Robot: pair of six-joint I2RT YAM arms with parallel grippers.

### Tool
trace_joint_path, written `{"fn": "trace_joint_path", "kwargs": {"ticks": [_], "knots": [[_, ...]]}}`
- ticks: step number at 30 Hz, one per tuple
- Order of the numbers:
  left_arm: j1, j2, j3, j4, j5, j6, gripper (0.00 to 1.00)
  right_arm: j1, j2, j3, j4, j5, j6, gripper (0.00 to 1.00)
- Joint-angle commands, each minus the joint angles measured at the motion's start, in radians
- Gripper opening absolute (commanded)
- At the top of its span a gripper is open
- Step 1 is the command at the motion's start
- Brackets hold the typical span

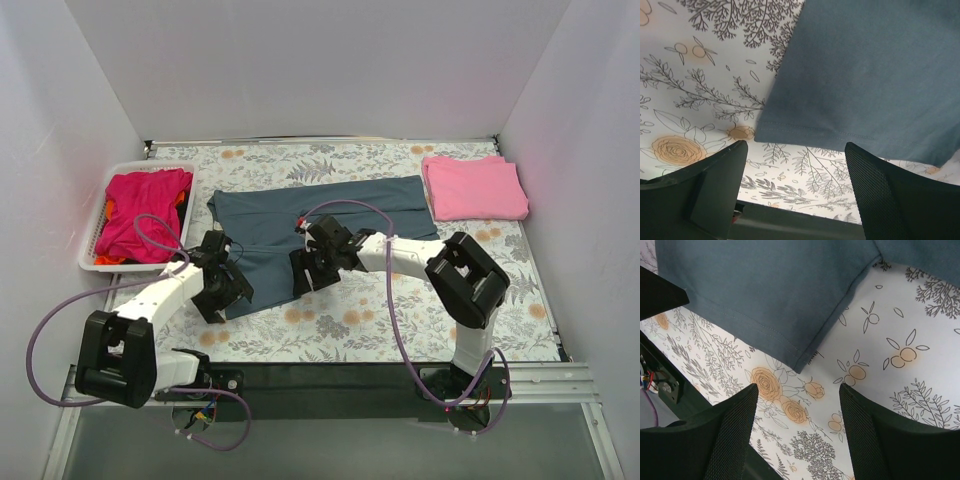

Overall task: Fold and stack the t-shirts
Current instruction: Fold the tshirt

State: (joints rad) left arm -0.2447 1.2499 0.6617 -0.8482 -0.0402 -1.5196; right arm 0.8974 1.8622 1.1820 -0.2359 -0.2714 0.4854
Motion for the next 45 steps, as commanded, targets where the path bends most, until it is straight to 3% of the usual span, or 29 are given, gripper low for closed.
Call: {"fn": "trace_joint_path", "kwargs": {"ticks": [1, 10, 18, 24, 27, 36, 43, 45], "knots": [[-0.004, 0.025, 0.003, 0.029, -0.041, 0.01, 0.72, 0.006, 0.021, 0.059, 0.003, 0.0, 0.018, 0.61], [-0.004, 0.105, 0.004, 0.067, -0.041, 0.022, 0.62, 0.008, 0.081, 0.08, -0.013, -0.023, 0.047, 0.55], [-0.004, 0.115, -0.001, 0.08, -0.029, 0.029, 0.35, 0.015, 0.137, 0.091, -0.016, -0.065, 0.061, 0.49], [-0.004, 0.128, 0.003, 0.092, -0.012, 0.039, 0.24, 0.02, 0.164, 0.1, -0.025, -0.092, 0.061, 0.43], [-0.004, 0.121, 0.015, 0.092, 0.002, 0.039, 0.22, 0.024, 0.17, 0.11, -0.036, -0.112, 0.056, 0.38], [-0.004, 0.103, 0.056, 0.093, 0.037, 0.038, 0.2, 0.031, 0.181, 0.126, -0.069, -0.1, 0.059, 0.37], [-0.004, 0.086, 0.107, 0.09, 0.016, 0.021, 0.18, 0.017, 0.16, 0.16, -0.082, -0.042, 0.032, 0.01], [-0.004, 0.068, 0.124, 0.1, 0.01, 0.012, 0.15, -0.009, 0.149, 0.175, -0.083, -0.034, 0.027, 0.01]]}}
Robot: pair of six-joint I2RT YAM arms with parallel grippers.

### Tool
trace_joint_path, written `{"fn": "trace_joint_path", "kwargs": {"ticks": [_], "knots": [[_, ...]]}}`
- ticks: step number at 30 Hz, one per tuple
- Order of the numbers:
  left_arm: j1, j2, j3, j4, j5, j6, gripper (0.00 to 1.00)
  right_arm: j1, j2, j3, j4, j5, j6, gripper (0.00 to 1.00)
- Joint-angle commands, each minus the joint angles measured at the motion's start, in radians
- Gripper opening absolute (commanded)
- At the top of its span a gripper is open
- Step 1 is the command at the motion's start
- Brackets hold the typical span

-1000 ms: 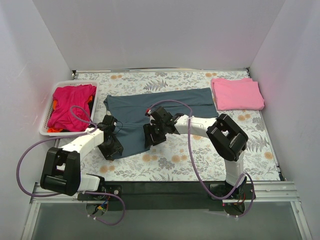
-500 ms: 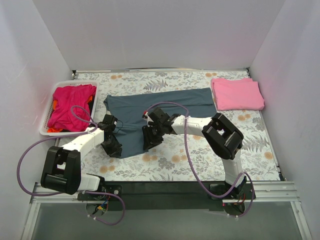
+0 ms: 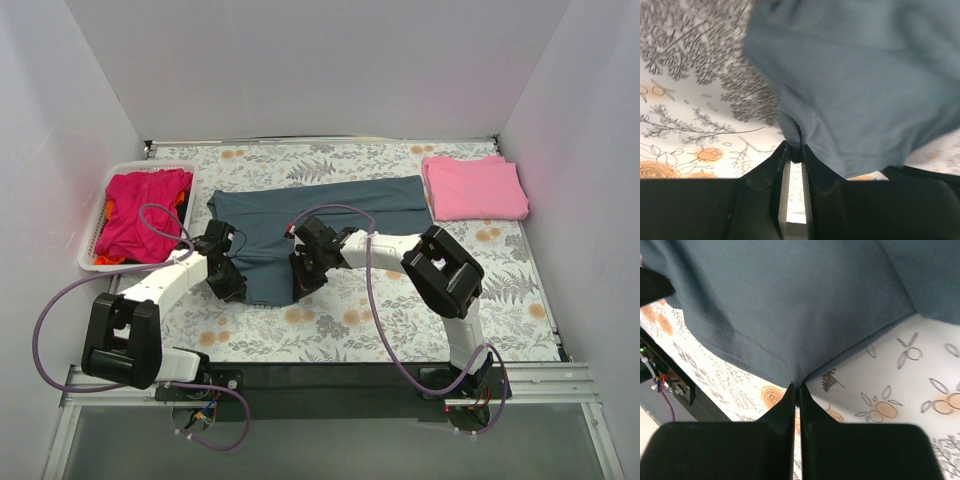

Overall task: Fold and stack the t-shirts
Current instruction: Fold the tshirt

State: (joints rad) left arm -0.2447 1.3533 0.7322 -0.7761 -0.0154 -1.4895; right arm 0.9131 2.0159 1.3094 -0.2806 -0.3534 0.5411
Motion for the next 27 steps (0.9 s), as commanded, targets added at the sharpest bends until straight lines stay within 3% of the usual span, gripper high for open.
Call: {"fn": "trace_joint_path", "kwargs": {"ticks": [1, 9, 22, 27], "knots": [[-0.004, -0.043, 0.07, 0.041, -0.023, -0.021, 0.15, -0.032, -0.015, 0.053, -0.038, 0.054, -0.038, 0.01], [-0.004, -0.02, 0.216, 0.118, -0.083, 0.015, 0.14, -0.152, -0.031, 0.166, -0.054, 0.044, -0.084, 0.01], [0.004, 0.251, 0.49, 0.29, -0.19, 0.182, 0.14, -0.235, 0.116, 0.405, -0.054, -0.001, -0.105, 0.02], [0.016, 0.306, 0.529, 0.35, -0.241, 0.219, 0.14, -0.261, 0.161, 0.49, -0.054, 0.01, -0.104, 0.03]]}}
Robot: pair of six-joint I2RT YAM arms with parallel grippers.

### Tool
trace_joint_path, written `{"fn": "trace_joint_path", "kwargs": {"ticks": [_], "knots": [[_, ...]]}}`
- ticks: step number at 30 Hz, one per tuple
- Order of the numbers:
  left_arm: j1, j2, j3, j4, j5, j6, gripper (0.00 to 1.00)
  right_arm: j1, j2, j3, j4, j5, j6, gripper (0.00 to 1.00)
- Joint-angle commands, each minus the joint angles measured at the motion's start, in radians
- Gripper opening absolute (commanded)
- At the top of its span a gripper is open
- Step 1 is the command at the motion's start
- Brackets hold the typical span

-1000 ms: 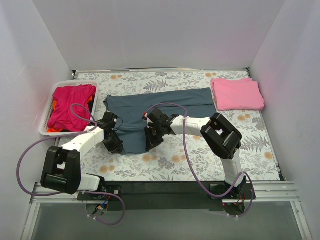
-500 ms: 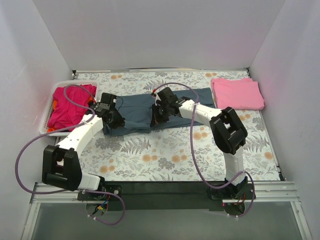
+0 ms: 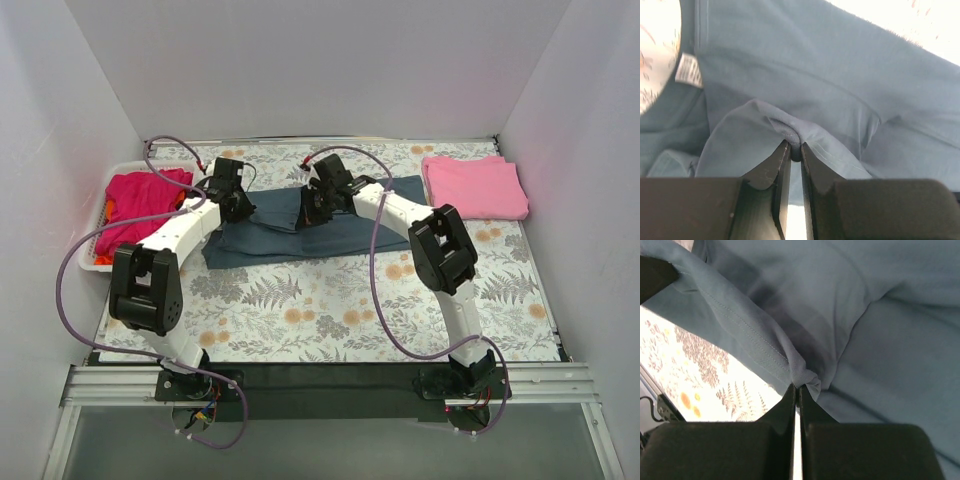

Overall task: Fold and stack the t-shirts
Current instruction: Fold the tshirt

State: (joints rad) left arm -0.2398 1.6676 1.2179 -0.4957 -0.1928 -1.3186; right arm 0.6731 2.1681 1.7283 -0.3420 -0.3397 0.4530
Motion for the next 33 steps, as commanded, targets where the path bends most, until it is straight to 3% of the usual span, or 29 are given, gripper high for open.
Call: {"fn": "trace_joint_path", "kwargs": {"ticks": [1, 15, 33], "knots": [[0.014, 0.006, 0.048, 0.086, -0.063, 0.053, 0.14, -0.026, 0.019, 0.092, 0.008, -0.005, -0.016, 0.04], [0.042, 0.11, 0.068, 0.19, -0.062, 0.045, 0.15, -0.086, 0.14, 0.25, 0.011, -0.041, -0.082, 0.09], [0.042, 0.141, 0.132, 0.236, -0.086, 0.088, 0.15, -0.104, 0.133, 0.234, 0.046, -0.013, -0.086, 0.11]]}}
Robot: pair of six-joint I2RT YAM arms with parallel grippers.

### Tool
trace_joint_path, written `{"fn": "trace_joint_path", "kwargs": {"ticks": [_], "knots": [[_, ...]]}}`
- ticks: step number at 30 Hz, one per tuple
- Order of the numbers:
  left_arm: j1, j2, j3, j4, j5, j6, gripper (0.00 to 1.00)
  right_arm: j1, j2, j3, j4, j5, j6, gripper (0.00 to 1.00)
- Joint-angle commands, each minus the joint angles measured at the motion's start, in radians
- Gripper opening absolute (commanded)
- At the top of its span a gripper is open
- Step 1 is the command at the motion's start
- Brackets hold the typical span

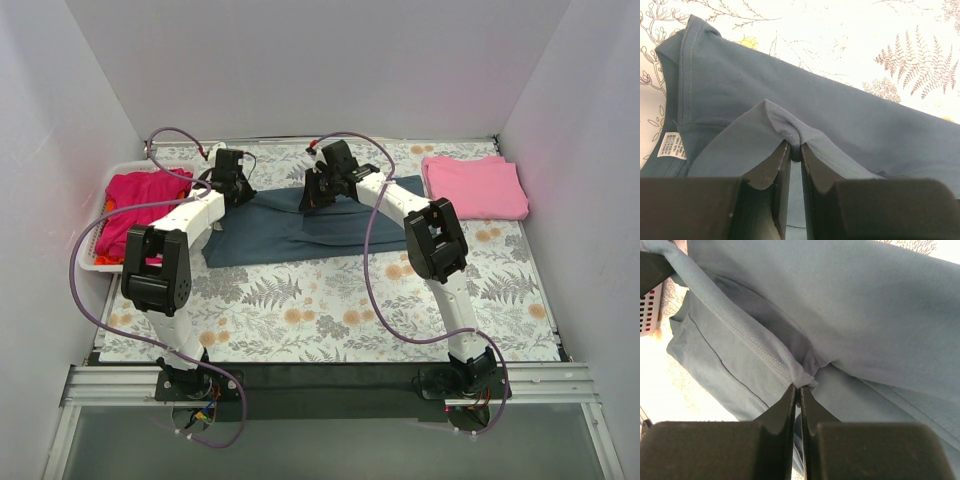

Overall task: Fold and stack the t-shirts
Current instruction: Fold the tshirt

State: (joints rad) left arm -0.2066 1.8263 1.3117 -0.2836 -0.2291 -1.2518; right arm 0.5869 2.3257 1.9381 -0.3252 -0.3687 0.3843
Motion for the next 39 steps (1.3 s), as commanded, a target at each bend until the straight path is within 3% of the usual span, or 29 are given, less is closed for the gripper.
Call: {"fn": "trace_joint_path", "kwargs": {"ticks": [1, 12, 19, 26, 32, 36, 39], "knots": [[0.009, -0.013, 0.038, 0.029, -0.05, 0.022, 0.15, -0.019, -0.022, 0.025, 0.032, 0.016, -0.019, 0.11], [0.009, 0.109, 0.054, 0.047, -0.053, 0.02, 0.18, -0.044, 0.035, 0.022, 0.054, 0.02, -0.004, 0.13], [0.009, 0.148, 0.069, 0.067, -0.065, 0.015, 0.26, -0.052, 0.055, 0.027, 0.063, 0.019, 0.007, 0.27], [0.009, 0.136, 0.11, 0.089, -0.019, 0.011, 0.41, -0.052, -0.041, -0.013, 0.077, 0.065, -0.03, 0.45], [0.006, 0.015, 0.031, 0.087, 0.053, -0.038, 0.64, -0.033, -0.094, -0.024, 0.107, -0.018, -0.148, 0.47], [-0.001, -0.102, -0.07, 0.034, 0.053, -0.101, 0.65, -0.009, -0.103, -0.048, 0.168, -0.099, -0.193, 0.47], [-0.004, -0.162, -0.141, 0.0, 0.083, -0.121, 0.55, 0.008, -0.056, -0.01, 0.176, -0.189, -0.2, 0.47]]}}
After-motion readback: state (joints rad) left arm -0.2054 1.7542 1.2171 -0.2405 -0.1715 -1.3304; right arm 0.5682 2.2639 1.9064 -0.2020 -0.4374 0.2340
